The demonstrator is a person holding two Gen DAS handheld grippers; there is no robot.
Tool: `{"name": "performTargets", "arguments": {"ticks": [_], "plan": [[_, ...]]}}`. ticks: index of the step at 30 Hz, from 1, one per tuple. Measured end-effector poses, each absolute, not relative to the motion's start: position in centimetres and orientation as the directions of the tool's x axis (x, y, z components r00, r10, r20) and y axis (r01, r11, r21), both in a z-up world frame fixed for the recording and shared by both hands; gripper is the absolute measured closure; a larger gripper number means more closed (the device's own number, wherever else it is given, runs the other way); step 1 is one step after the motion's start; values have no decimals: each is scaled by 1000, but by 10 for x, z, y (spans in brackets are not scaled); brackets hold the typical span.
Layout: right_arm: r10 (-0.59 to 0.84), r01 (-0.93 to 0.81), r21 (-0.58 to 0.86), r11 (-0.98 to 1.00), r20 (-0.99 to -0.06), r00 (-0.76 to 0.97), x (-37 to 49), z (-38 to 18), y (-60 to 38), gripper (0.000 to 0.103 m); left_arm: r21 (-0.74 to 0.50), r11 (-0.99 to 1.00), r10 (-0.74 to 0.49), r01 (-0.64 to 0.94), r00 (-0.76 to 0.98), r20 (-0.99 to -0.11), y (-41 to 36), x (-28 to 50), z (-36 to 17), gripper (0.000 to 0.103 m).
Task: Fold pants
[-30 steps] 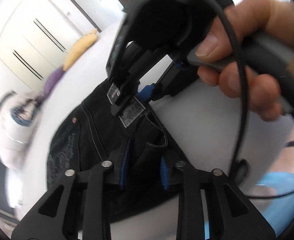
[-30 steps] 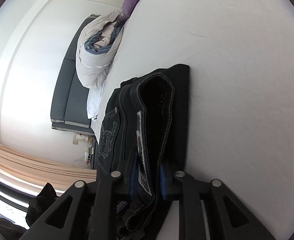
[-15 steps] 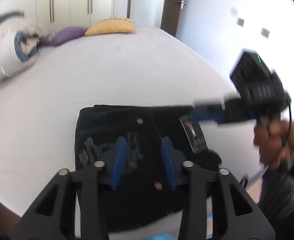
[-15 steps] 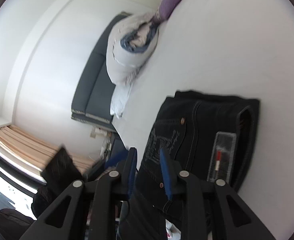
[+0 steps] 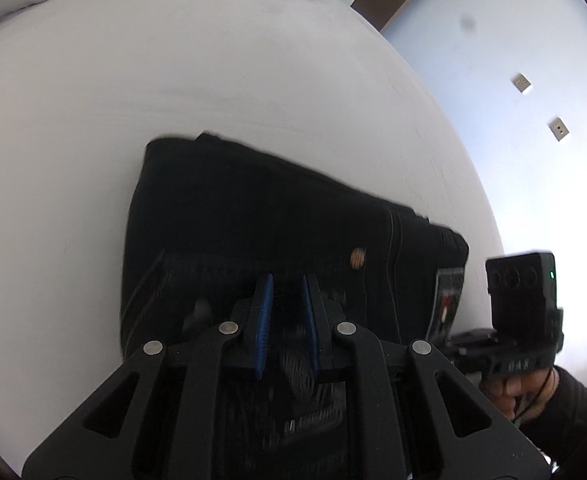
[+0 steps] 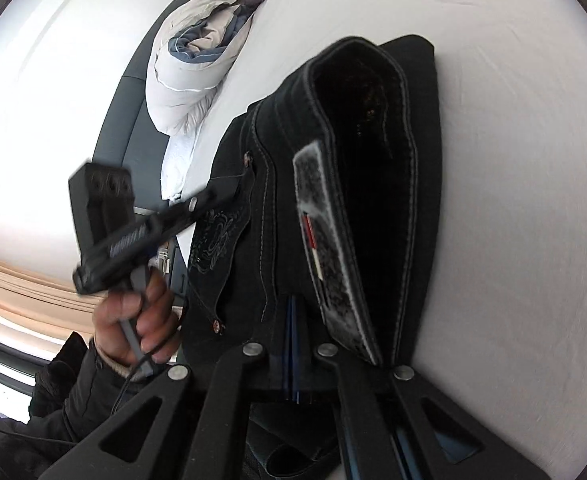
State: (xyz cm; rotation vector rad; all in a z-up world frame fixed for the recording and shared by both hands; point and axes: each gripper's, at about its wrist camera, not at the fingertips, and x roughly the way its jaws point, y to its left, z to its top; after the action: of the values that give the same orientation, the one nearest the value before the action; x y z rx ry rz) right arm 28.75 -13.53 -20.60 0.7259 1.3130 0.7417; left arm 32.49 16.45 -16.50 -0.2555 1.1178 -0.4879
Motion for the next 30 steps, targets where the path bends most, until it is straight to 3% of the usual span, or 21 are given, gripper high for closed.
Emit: {"name": "performTargets", "arguments": {"ticks": [11, 17, 20, 23, 25, 26, 27, 30], "plan": [[821, -117, 814, 568, -552, 148, 247, -167, -146, 103, -496, 858, -504, 138, 418, -756, 216, 234, -169, 89], [831, -171, 814, 555, -533, 159, 214, -185, -152, 103, -539, 836, -526, 99, 424, -738, 223, 216, -185, 89], [791, -332, 720, 610, -579, 199, 205, -172, -142, 103, -543, 834, -530, 101, 420, -736, 224, 218, -187, 89], [778, -312, 715, 626, -601, 184, 210, -156, -145, 101, -534, 839, -524, 104, 417, -743, 228, 218, -176, 89], [789, -272, 741, 614, -578, 207, 211, -144, -161, 75, -513, 853, -499, 98, 446, -743, 231, 216, -158, 89], [797, -255, 756, 603, -556, 237, 210, -135, -171, 51, -498, 861, -483, 101, 471, -739, 233, 215, -146, 89], [802, -245, 767, 593, -536, 264, 209, -130, -180, 35, -494, 863, -477, 107, 494, -727, 239, 215, -137, 89], [794, -162, 800, 578, -506, 336, 217, -126, -203, 29, -534, 840, -496, 95, 534, -685, 262, 223, -119, 87]]}}
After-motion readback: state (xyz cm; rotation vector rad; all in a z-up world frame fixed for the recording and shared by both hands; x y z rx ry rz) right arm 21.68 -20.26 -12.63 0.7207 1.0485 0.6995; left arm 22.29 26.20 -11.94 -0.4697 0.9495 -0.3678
